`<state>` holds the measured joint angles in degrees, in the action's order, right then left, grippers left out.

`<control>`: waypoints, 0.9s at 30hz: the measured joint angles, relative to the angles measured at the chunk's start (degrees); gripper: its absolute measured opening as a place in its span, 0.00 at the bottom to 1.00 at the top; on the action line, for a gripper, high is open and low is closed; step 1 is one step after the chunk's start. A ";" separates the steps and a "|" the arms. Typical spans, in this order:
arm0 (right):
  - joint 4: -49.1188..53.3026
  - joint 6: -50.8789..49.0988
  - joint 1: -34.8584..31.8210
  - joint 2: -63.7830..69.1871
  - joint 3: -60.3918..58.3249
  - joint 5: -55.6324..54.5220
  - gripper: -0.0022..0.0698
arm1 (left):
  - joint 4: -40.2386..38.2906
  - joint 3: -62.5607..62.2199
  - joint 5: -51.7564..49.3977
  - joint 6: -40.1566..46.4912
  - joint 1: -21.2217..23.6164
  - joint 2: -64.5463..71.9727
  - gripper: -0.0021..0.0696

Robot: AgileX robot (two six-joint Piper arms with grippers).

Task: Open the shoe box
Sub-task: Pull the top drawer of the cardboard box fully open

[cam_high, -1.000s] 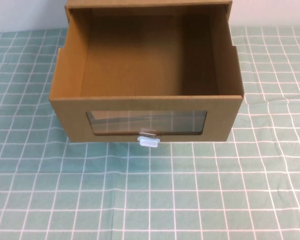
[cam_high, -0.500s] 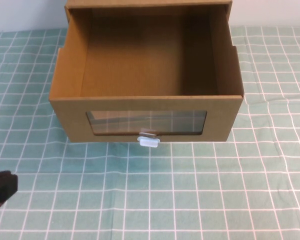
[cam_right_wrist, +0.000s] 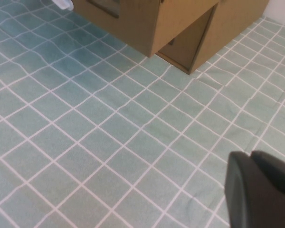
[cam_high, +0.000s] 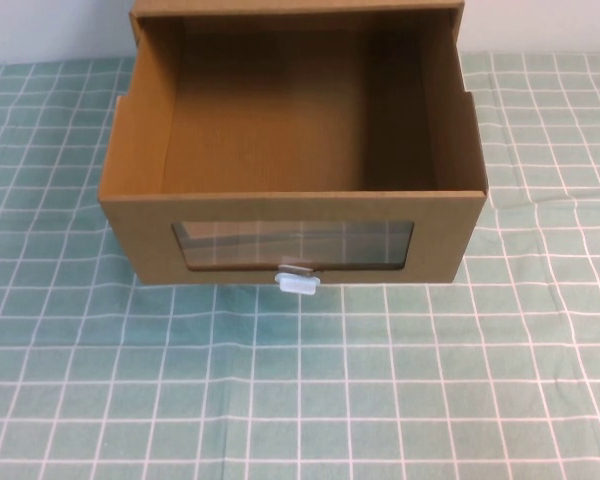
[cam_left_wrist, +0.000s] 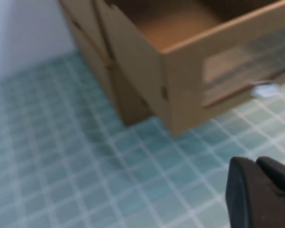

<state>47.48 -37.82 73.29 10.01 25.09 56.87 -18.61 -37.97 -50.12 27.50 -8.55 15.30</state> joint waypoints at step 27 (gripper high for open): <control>-0.13 0.00 0.00 0.00 0.00 0.00 0.01 | 14.35 39.48 28.39 -22.84 0.00 -15.93 0.02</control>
<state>47.35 -37.82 73.29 10.01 25.09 56.87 -4.26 1.51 -21.73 4.65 -8.55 -0.63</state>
